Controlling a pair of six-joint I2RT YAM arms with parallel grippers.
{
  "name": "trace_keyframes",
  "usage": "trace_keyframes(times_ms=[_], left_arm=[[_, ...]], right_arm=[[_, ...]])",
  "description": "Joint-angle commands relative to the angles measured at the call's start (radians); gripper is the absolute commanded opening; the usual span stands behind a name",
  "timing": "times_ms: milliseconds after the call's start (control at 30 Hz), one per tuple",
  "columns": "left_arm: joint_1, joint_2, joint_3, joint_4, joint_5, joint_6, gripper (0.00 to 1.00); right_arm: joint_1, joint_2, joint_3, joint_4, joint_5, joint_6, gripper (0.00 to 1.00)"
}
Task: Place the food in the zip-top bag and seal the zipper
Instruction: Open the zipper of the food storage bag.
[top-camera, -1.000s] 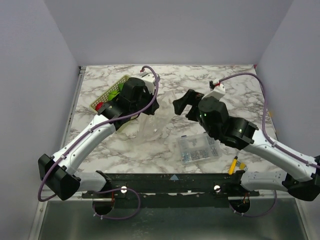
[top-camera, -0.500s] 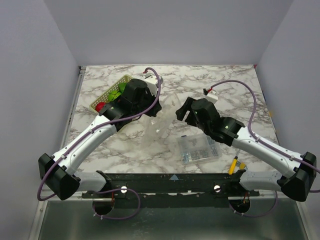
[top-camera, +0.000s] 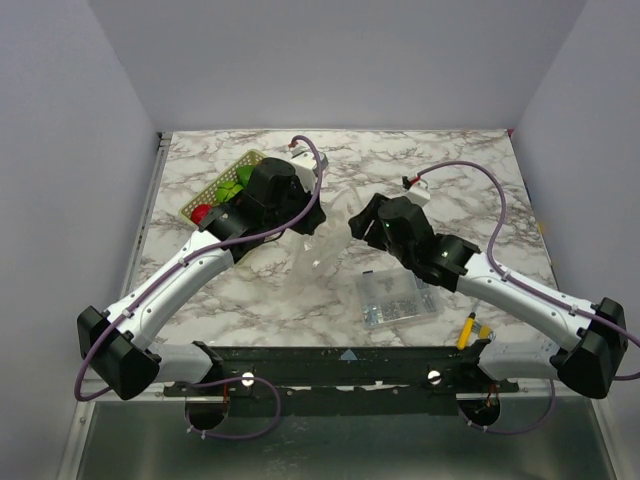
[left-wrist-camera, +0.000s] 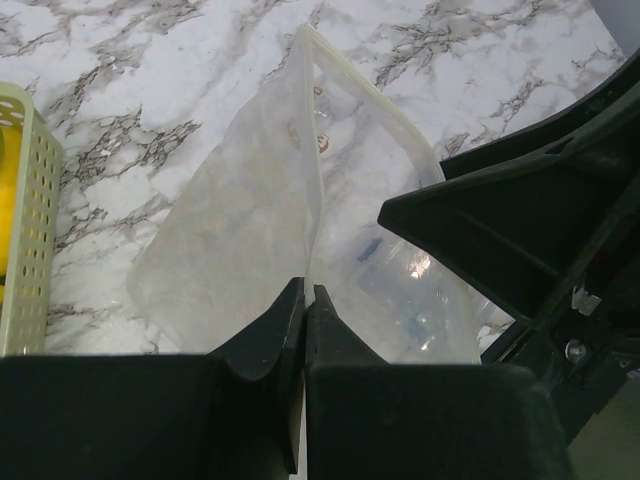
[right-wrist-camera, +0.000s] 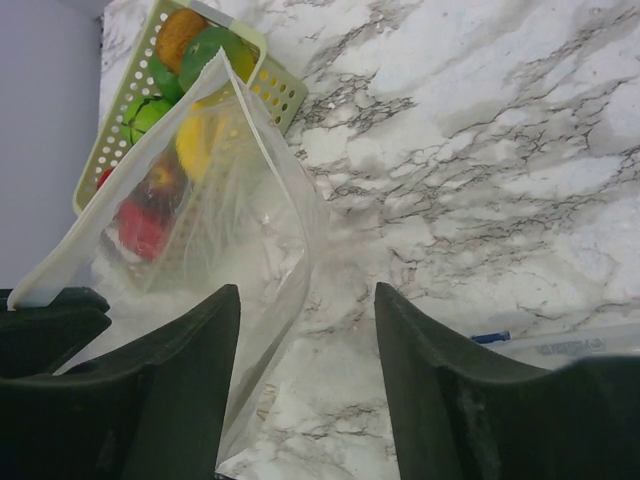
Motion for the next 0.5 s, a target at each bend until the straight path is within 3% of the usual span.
trace_keyframes(times_ms=[0, 167, 233, 367, 467], left_arm=[[-0.005, 0.001, -0.001, 0.038, 0.041, -0.002, 0.0], [-0.005, -0.005, -0.009, 0.055, 0.053, -0.002, 0.0], [-0.006, -0.01, -0.012, 0.064, 0.067, 0.006, 0.11], [-0.005, -0.036, -0.032, 0.086, 0.058, 0.017, 0.42], [-0.005, -0.059, -0.045, 0.098, 0.023, 0.023, 0.57]], right_arm=[[-0.001, 0.018, 0.014, 0.046, 0.033, -0.027, 0.53], [-0.001, 0.019, 0.006, 0.079, 0.011, -0.032, 0.19], [-0.001, 0.017, -0.002, 0.1, -0.004, -0.033, 0.01], [-0.001, 0.004, -0.042, 0.175, -0.009, -0.036, 0.01], [-0.001, 0.0, -0.034, 0.168, 0.065, -0.079, 0.01]])
